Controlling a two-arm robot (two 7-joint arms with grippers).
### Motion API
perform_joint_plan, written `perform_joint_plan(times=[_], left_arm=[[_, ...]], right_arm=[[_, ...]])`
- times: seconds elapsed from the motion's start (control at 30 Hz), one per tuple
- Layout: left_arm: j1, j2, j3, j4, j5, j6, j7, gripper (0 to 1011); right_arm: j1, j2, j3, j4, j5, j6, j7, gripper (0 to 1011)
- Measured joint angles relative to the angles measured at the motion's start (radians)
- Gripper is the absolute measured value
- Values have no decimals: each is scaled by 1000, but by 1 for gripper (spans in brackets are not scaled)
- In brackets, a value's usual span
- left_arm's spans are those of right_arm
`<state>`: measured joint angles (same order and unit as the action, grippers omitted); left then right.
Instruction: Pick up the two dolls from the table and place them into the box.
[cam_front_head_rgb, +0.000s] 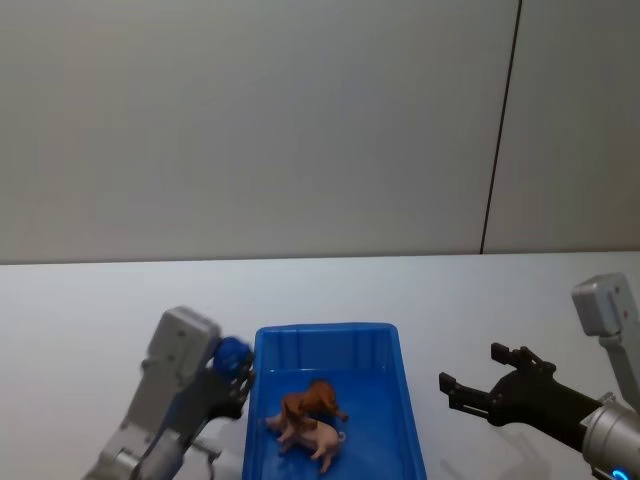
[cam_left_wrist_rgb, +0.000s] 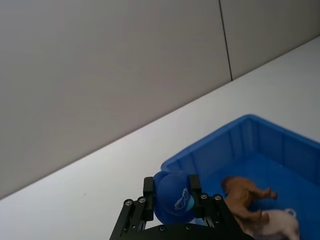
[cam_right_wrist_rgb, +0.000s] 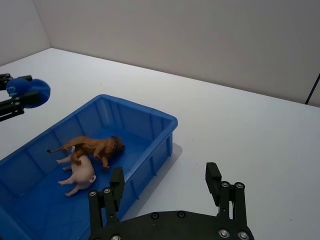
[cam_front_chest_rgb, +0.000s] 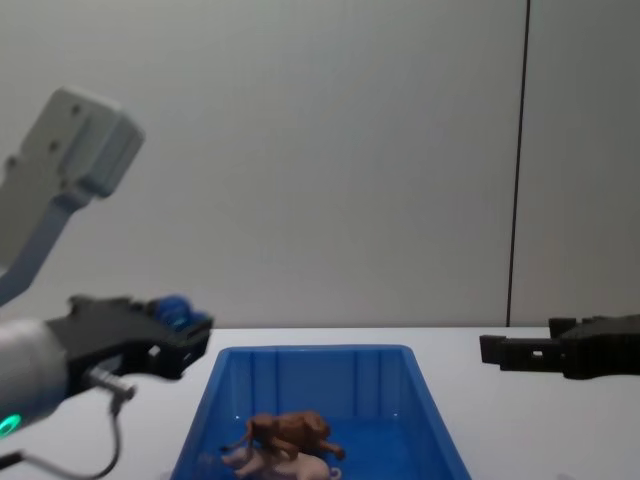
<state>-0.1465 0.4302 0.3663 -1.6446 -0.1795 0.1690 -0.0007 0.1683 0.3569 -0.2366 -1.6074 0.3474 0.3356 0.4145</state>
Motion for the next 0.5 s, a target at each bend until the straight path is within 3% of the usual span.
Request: perform_joint_plan(times=[0.5], left_arm=[[-122,-107,35,62,93,-28,-130,327]], right_arm=[[0,0,0,0,0,0,0,1001]])
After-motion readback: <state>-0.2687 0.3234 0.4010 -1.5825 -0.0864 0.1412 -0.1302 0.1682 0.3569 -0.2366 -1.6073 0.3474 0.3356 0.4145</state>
